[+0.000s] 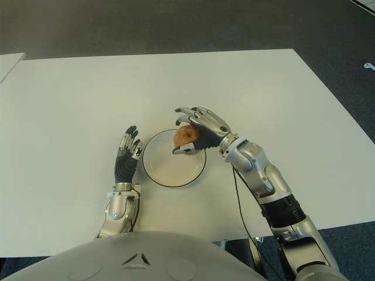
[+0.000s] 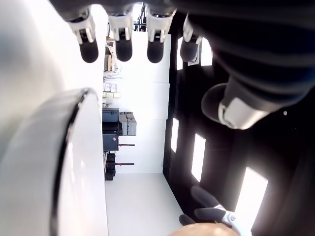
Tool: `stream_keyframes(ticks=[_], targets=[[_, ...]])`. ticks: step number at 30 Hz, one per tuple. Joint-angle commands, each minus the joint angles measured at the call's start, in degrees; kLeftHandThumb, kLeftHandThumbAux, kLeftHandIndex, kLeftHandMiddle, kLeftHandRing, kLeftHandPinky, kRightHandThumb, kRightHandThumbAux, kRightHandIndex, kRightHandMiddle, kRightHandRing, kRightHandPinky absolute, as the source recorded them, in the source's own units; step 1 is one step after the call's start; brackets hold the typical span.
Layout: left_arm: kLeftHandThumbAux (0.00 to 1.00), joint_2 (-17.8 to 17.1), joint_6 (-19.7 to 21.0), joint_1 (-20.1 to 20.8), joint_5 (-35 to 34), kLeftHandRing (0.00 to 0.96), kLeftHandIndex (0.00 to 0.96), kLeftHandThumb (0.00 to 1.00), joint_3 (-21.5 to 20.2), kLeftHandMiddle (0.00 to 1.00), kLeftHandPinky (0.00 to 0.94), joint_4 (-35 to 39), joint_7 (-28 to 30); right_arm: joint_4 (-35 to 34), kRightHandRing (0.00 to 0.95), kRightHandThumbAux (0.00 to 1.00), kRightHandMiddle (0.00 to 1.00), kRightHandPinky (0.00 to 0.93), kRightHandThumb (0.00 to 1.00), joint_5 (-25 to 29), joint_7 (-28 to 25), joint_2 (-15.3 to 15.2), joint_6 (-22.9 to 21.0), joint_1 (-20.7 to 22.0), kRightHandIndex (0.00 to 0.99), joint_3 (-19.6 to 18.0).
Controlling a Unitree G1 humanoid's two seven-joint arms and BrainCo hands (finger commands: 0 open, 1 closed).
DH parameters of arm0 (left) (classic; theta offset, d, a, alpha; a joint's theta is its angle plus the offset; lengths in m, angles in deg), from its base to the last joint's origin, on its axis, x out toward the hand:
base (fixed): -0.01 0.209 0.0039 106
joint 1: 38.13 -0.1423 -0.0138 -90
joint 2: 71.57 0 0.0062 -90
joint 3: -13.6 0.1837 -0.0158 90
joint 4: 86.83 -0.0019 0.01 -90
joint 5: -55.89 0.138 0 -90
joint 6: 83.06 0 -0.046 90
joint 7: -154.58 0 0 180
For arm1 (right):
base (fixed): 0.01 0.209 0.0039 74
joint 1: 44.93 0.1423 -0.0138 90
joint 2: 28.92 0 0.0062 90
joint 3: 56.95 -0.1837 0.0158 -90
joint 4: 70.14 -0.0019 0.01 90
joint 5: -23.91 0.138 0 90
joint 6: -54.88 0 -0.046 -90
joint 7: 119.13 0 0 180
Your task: Put the apples into the plate.
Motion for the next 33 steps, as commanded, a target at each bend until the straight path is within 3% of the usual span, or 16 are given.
stream_keyframes(ticks=[1, 11, 33], targets=[[0.491, 5.5, 1.3, -1.6, -1.3, 0.000, 0.008, 0.044, 0.3, 0.013, 0.000, -4.8, 0.6, -0.8, 0.000, 0.202, 0.000, 0.000, 0.112, 1.4, -1.2, 0.9, -1.4, -0.8, 0.000, -0.7], [0.496, 5.2, 2.6, -1.9, -1.4, 0.000, 0.000, 0.038, 0.5, 0.008, 0.000, -4.0, 0.8, -0.8, 0.000, 0.195, 0.000, 0.000, 0.108, 1.5, -1.4, 1.6, -1.8, -1.2, 0.000, -0.8], [0.519, 6.2, 0.3, -1.4, -1.1, 0.000, 0.000, 0.043, 0.0, 0.018, 0.000, -5.2, -0.1, -0.6, 0.000, 0.208, 0.000, 0.000, 0.114, 0.9, -2.2, 1.7, -1.7, -1.5, 0.000, -0.6]])
